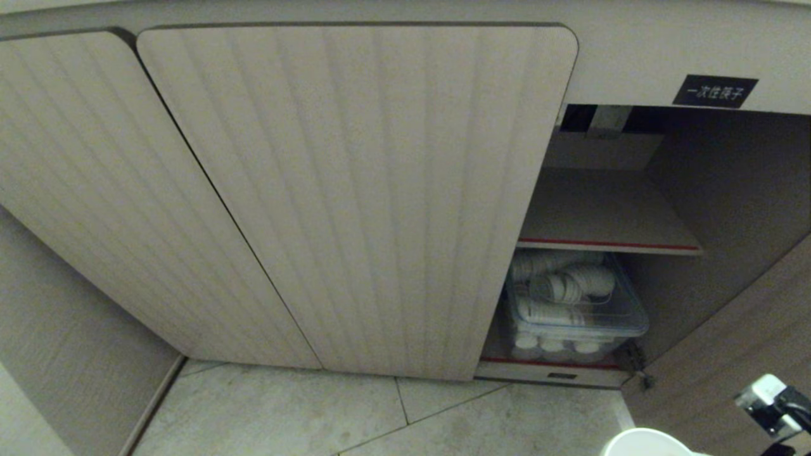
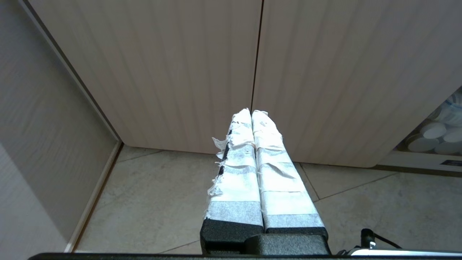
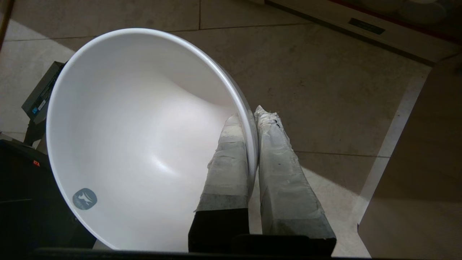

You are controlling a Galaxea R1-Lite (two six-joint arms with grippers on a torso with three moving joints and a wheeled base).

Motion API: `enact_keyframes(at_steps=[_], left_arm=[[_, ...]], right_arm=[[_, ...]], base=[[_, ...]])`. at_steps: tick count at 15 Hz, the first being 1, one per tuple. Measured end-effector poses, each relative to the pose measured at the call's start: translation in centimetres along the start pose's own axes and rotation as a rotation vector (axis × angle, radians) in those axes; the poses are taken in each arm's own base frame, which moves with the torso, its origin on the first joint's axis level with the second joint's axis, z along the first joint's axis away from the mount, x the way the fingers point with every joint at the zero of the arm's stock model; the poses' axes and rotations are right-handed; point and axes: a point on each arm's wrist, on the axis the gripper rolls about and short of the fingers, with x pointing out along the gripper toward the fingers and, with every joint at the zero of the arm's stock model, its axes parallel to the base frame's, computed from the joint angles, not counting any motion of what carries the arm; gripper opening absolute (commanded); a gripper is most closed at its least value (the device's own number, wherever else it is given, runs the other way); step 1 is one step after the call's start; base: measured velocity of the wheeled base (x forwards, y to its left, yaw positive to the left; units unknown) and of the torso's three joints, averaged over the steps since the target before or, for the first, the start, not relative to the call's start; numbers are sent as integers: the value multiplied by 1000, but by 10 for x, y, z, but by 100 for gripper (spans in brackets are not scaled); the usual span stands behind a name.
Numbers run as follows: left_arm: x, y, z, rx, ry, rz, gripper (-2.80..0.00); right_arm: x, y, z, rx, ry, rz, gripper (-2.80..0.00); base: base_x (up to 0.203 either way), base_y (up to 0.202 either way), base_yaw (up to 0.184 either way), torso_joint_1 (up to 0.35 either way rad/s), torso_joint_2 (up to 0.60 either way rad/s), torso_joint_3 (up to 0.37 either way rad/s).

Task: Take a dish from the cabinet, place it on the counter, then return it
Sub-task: Place it on the table

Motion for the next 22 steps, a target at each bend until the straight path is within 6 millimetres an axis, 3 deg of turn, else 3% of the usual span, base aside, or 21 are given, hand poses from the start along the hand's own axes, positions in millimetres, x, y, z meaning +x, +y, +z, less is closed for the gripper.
enact_keyframes(at_steps=[12,22], left_arm=[[0,0,0,0,0,0,-280],[0,0,0,0,0,0,-280]], right_arm=[[0,0,3,0,-22,2,-280],[0,0,5,-4,-31,2,-280]], base=[[0,0,0,1,-4,-2],[0,0,0,99,-397,-301]])
